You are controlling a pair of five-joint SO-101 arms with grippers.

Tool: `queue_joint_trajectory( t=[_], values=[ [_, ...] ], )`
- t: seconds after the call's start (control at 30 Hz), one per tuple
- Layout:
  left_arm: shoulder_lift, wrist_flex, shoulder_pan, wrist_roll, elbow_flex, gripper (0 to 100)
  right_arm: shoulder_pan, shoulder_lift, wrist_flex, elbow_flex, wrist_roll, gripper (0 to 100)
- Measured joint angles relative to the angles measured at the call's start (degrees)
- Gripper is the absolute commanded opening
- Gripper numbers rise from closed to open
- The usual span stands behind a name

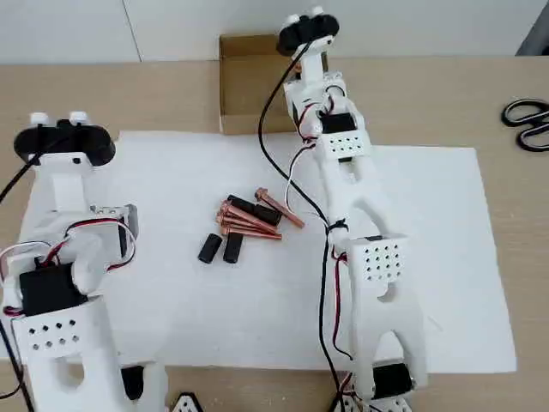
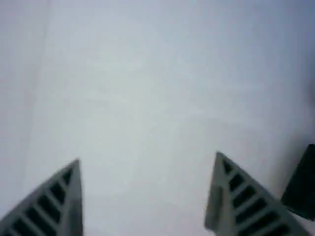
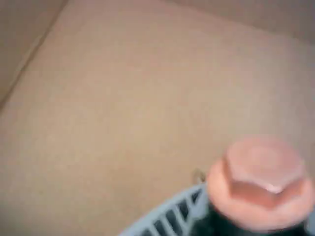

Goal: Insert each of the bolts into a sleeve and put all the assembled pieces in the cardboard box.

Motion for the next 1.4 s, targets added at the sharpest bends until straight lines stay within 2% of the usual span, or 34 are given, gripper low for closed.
queue_joint_trajectory(
  t=[0.1,0.37,0.5,0.6,0.8,1.2,1.4],
  values=[
    [0.0,0.0,0.0,0.0,0.0,17,-0.1,1.6,0.0,-1.6,0.0,19.7],
    [0.0,0.0,0.0,0.0,0.0,17,-0.4,1.5,-0.1,-4.5,0.3,19.9],
    [0.0,0.0,0.0,0.0,0.0,17,-0.5,1.5,1.9,-10.4,2.5,19.9],
    [0.0,0.0,0.0,0.0,0.0,17,-1.1,1.5,9.0,-18.5,2.5,19.9],
    [0.0,0.0,0.0,0.0,0.0,17,-3.1,1.2,31.2,-38.4,2.5,19.9],
    [0.0,1.9,0.0,0.0,0.0,17,-5.5,-14.9,65.1,-40.8,2.5,19.7],
    [0.0,1.9,0.0,-1.7,0.7,17,-5.8,-21.9,68.6,-39.6,-2.0,17.7]
  ],
)
